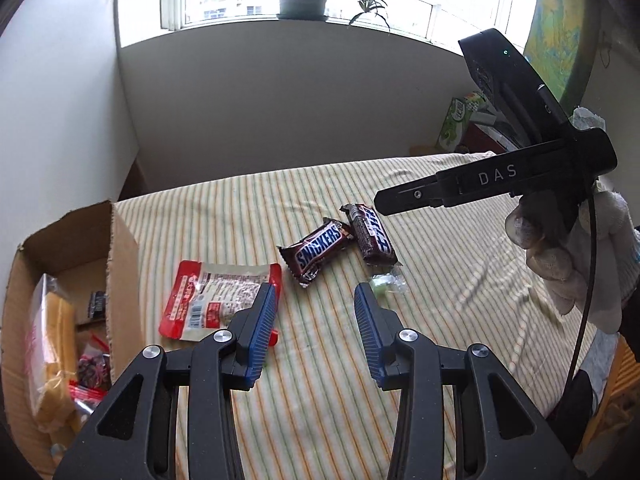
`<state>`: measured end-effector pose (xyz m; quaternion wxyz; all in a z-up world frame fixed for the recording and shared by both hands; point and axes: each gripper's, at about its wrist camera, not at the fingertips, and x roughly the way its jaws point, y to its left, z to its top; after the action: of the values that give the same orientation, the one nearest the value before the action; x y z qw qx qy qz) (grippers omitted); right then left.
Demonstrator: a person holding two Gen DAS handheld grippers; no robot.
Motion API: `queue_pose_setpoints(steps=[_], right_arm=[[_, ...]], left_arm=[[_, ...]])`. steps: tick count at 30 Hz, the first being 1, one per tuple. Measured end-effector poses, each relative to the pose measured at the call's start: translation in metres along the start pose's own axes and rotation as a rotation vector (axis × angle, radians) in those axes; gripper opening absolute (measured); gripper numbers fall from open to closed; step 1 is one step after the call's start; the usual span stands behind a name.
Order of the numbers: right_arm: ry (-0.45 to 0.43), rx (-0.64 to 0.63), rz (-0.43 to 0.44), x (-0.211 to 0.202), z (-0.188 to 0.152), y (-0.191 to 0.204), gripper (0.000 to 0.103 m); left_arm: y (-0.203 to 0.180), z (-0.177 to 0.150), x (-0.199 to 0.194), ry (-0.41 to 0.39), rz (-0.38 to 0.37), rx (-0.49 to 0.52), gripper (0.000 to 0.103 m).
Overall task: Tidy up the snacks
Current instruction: 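Move the left gripper to a Snickers bar while the right moves to the other Snickers bar, then close both grippers on the Snickers bars and lift them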
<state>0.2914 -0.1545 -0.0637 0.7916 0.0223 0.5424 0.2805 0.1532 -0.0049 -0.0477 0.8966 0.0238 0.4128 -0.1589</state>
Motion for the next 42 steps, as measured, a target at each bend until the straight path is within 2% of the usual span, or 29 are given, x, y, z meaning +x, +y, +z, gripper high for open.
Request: queue_pose_setpoints(steps=[3, 6, 11, 16, 19, 28, 36, 42], right_arm=[[0.011, 0.016, 0.013, 0.007, 0.001, -0.003, 0.067], [0.029, 0.029, 0.02, 0.016, 0.003, -0.005, 0.057], [0.054, 0.056, 0.036, 0.03, 0.005, -0.013, 0.056], [0.07, 0.044, 0.017, 0.038, 0.007, -0.016, 0.055], [0.08, 0.045, 0.015, 0.039, 0.006, -0.022, 0.046], [0.079, 0.018, -0.038, 0.034, 0.007, -0.034, 0.045], [0.092, 0.012, -0.033, 0.027, -0.002, -0.034, 0.046], [0.108, -0.001, -0.04, 0.032, -0.006, -0.03, 0.046]], left_arm=[[-0.004, 0.007, 0.016, 0.02, -0.013, 0.013, 0.039], [-0.008, 0.013, 0.035, 0.052, -0.011, 0.029, 0.039], [-0.01, 0.021, 0.058, 0.076, 0.013, 0.037, 0.039], [-0.012, 0.028, 0.074, 0.092, 0.027, 0.076, 0.039], [-0.014, 0.031, 0.084, 0.103, 0.037, 0.091, 0.039], [-0.018, 0.036, 0.102, 0.15, 0.076, 0.171, 0.04], [-0.02, 0.037, 0.115, 0.191, 0.09, 0.197, 0.042], [-0.015, 0.035, 0.113, 0.189, 0.066, 0.121, 0.029]])
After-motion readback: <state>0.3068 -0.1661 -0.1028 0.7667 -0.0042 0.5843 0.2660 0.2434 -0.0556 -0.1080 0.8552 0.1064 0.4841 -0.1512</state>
